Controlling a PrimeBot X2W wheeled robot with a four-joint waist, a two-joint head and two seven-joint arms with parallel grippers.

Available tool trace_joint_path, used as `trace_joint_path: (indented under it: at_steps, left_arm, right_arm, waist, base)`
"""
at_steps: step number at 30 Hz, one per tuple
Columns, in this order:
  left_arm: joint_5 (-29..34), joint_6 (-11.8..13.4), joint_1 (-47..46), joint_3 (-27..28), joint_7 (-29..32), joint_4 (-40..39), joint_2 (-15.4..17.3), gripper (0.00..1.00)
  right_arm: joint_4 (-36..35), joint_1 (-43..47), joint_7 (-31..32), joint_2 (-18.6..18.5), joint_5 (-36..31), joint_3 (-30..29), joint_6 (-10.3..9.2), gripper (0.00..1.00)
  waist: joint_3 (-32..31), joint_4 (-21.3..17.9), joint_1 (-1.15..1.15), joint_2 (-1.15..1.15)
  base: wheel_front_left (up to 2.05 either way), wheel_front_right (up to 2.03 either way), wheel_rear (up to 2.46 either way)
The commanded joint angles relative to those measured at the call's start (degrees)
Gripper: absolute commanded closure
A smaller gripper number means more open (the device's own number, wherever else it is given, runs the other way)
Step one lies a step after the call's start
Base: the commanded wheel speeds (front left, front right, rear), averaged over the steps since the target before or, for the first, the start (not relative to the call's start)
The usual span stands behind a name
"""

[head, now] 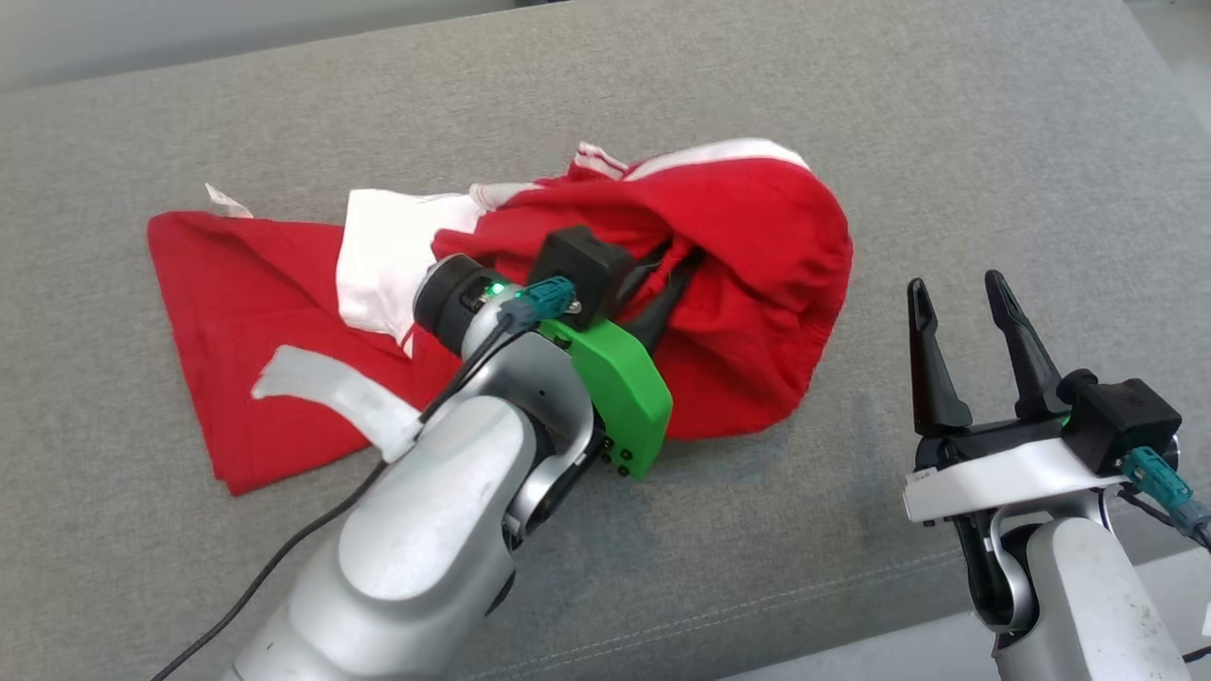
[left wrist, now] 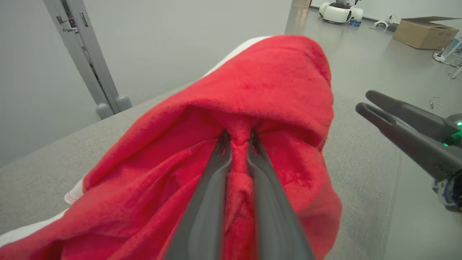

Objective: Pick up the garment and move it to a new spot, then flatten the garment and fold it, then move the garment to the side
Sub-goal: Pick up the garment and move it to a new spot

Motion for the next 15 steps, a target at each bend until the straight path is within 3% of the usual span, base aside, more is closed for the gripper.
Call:
trace_joint_path:
  at_steps: [1,10,11,12,15]
  left_arm:
    - [-0.1,-0.7,-1.4,-0.8,0.1,1.9,-0.5,1.00]
    - [-4.7,-1.5,-6.2,-4.6,-2.6,17.3,-2.7,1.00]
    - [-5.6,-1.4,-6.7,-5.1,-3.2,18.2,-2.7,0.63]
    - [-6.7,-1.4,-7.2,-5.8,-3.8,18.8,-2.8,0.00]
    - [-9.1,-0.9,-8.3,-7.8,-6.4,18.8,-2.7,0.00]
  right_arm:
    - [-0.2,-0.7,-0.2,0.0,0.5,0.1,-0.02,0.00]
    - [0.2,-1.9,-0.2,0.0,2.4,1.6,-0.02,0.00]
    - [0.4,-2.0,-0.2,0.0,2.5,1.8,-0.02,0.00]
    - [0.4,-2.1,-0.2,0.0,2.6,1.9,-0.02,0.00]
    - [0.5,-2.2,-0.2,0.0,2.6,1.5,-0.02,0.00]
  waist:
    - [2.1,-2.9,0.01,0.00]
    - [4.5,-6.0,0.01,0.00]
    - [4.6,-6.2,0.01,0.00]
    - [4.7,-6.3,0.01,0.00]
    - [4.8,-6.1,0.01,0.00]
  base:
    - [0.00,0.00,0.00]
    - [0.00,0.00,0.00]
    - [0.00,0.00,0.00]
    - [0.00,0.00,0.00]
    - [0.00,0.00,0.00]
